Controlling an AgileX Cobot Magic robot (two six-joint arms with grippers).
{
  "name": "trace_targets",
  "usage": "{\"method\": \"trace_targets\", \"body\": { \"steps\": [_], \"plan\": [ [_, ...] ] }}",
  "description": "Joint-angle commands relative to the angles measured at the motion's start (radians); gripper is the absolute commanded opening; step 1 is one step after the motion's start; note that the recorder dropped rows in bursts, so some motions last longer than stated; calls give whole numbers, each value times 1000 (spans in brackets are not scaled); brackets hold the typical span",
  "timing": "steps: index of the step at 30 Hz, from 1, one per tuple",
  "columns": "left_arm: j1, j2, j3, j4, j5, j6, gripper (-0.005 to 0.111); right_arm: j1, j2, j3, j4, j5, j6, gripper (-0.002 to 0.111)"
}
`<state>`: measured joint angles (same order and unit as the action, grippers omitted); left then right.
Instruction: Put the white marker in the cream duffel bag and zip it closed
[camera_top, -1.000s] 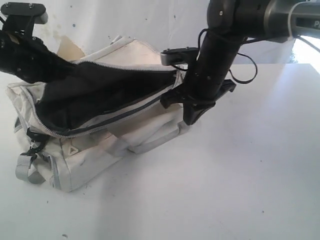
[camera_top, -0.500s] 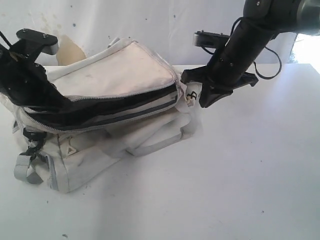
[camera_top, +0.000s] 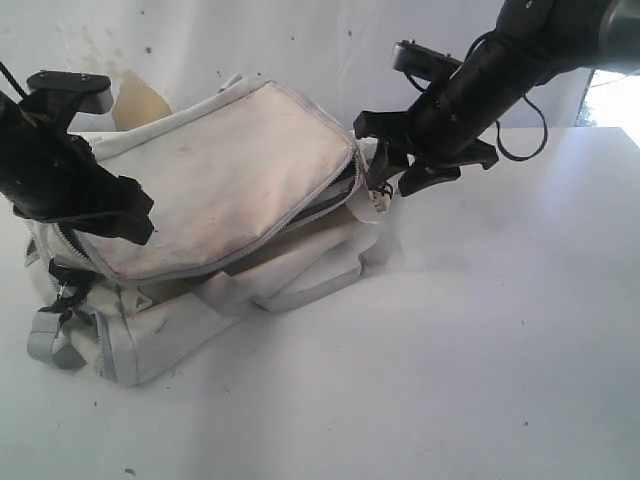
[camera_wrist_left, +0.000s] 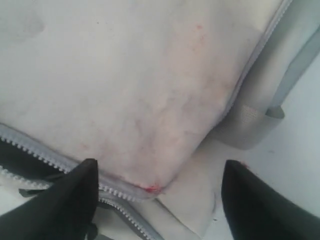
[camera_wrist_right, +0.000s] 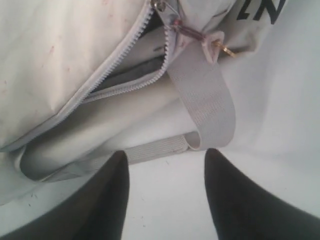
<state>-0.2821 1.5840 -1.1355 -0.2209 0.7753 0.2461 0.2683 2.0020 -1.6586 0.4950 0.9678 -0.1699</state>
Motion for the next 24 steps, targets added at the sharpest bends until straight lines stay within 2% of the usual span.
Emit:
{"method": "trace_targets", "body": {
  "steps": [1,3,7,10,17,24],
  "plan": [
    [2,-13,-6,-21,32,-92,77,-10,20,-72,9,35,-9,45],
    [2,-13,-6,46,62,-216,77,-10,40,-122,9,65,-9,45],
    [2,-13,-6,313,124,-485,77,-10,81,-212,4,90,-9,45],
    [7,-13,-6,392,139,-567,77,-10,114,-261,-6,84,-9,45],
    [84,-13,-6,324,86,-636,77,-10,181,-346,-27,58,-14,45],
    [108,42,-6,68,7,-552,77,-10,213,-364,-27,-174,-92,45]
  ]
}}
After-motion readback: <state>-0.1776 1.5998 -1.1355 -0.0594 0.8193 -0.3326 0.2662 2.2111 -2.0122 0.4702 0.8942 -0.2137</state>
